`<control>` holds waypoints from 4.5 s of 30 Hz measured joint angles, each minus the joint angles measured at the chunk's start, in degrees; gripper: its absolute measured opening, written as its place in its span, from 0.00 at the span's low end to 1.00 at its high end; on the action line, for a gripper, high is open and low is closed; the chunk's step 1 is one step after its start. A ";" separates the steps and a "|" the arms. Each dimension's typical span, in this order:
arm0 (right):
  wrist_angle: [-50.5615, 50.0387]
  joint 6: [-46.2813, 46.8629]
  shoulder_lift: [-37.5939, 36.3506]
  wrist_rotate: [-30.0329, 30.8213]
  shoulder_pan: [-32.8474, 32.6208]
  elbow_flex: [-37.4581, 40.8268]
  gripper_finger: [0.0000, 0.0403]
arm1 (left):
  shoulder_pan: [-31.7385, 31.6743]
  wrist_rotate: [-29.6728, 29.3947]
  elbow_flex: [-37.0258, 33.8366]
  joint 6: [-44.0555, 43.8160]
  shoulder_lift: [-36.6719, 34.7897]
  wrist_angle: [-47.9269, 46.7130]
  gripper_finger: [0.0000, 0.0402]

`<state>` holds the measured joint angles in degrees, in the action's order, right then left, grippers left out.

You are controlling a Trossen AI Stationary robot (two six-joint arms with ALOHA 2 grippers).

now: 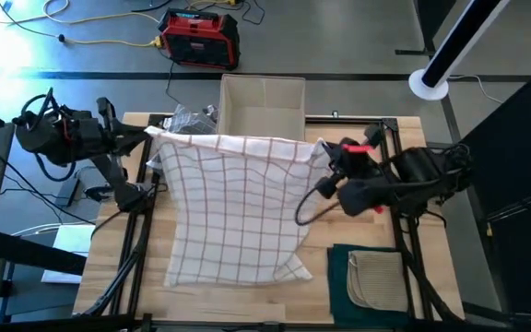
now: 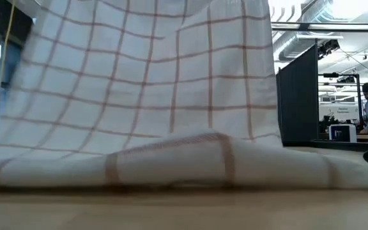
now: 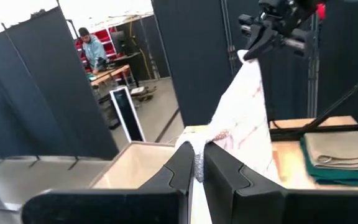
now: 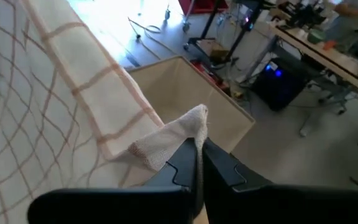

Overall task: Fold towel
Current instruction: Fold the white patterned towel

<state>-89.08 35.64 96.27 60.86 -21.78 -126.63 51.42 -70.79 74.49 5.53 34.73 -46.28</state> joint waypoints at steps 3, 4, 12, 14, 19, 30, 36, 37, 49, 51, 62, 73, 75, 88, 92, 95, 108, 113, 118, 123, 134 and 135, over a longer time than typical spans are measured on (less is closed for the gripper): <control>1.44 0.30 -0.07 -1.31 0.99 0.00 0.00 | 0.00 2.91 -1.45 -3.88 -1.34 0.45 0.03; 2.73 0.02 -0.07 -1.40 0.79 0.00 0.00 | 0.02 4.35 -1.75 -4.86 -1.35 0.84 0.03; 33.26 -27.07 -0.64 -3.31 -5.11 -2.02 0.00 | 0.02 23.16 -1.92 18.72 1.67 31.18 0.03; 43.21 -35.84 -0.72 -7.18 -7.01 -3.25 0.00 | 0.02 31.47 -1.92 25.34 2.36 40.44 0.03; 60.46 -46.88 -0.76 -18.81 -12.48 -4.69 0.00 | 0.02 47.56 -1.81 28.98 2.89 50.69 0.03; 75.79 -53.89 -0.70 -42.40 -22.72 -4.70 0.00 | 0.67 61.50 1.59 26.39 11.10 57.34 0.03; 83.57 -67.39 -0.68 -34.05 -28.62 -4.70 0.00 | 5.18 59.52 13.48 33.86 18.52 48.70 0.03; 84.77 -69.94 -0.68 -31.68 -29.54 -4.70 0.00 | 6.00 58.00 15.72 35.31 19.72 47.07 0.03; 90.67 -85.97 -0.78 20.08 -31.68 -4.70 0.00 | 10.89 23.08 30.45 44.73 25.84 30.49 0.03; 84.15 -81.36 -1.14 23.54 -29.75 -4.70 0.00 | 10.86 13.05 30.45 42.56 25.55 25.64 0.03; 20.77 -13.34 -4.32 9.72 -16.30 -4.68 0.00 | 5.69 10.19 29.09 8.09 22.52 -8.55 0.03; 1.39 6.02 -4.24 -3.09 -2.82 9.80 0.00 | 1.76 2.21 11.29 -19.27 10.09 -24.57 0.03; 2.24 6.56 -4.15 -7.33 -0.28 13.78 0.00 | 1.76 2.24 7.24 -22.48 7.13 -24.55 0.03; 4.44 7.14 -4.55 -13.12 7.39 24.12 0.00 | 1.79 2.79 -11.97 -33.79 -8.08 -24.18 0.03; 5.57 4.29 -4.57 -13.14 8.97 24.13 0.00 | 1.79 4.67 -14.92 -34.77 -11.87 -24.46 0.03; 7.95 2.59 -4.73 -16.42 9.21 24.13 0.00 | 1.79 9.02 -16.75 -38.30 -14.20 -23.46 0.03; 17.70 -2.78 -3.32 -49.17 4.13 29.92 0.00 | 1.79 41.63 -32.39 -57.05 -9.09 -7.40 0.03; 27.87 -0.74 -3.23 -56.91 1.46 40.51 0.00 | 1.79 45.36 -37.96 -59.46 -6.40 3.43 0.03; 39.67 0.41 -3.23 -60.67 -0.44 49.49 0.00 | 1.79 53.13 -40.11 -63.58 -4.74 6.93 0.03; 48.41 1.07 -3.23 -66.51 -1.91 55.20 0.00 | 1.88 60.82 -41.98 -68.71 -3.00 8.22 0.03; 58.92 1.90 -3.23 -72.42 -7.00 57.81 0.00 | 1.88 67.55 -43.82 -72.41 0.45 14.93 0.03; 59.61 1.45 -3.23 -72.53 -7.44 57.81 0.00 | 1.88 68.32 -43.82 -72.45 0.71 14.93 0.03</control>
<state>-29.47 37.09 93.03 -11.68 -29.21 -68.82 53.30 -2.47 30.68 -66.91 35.45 -31.35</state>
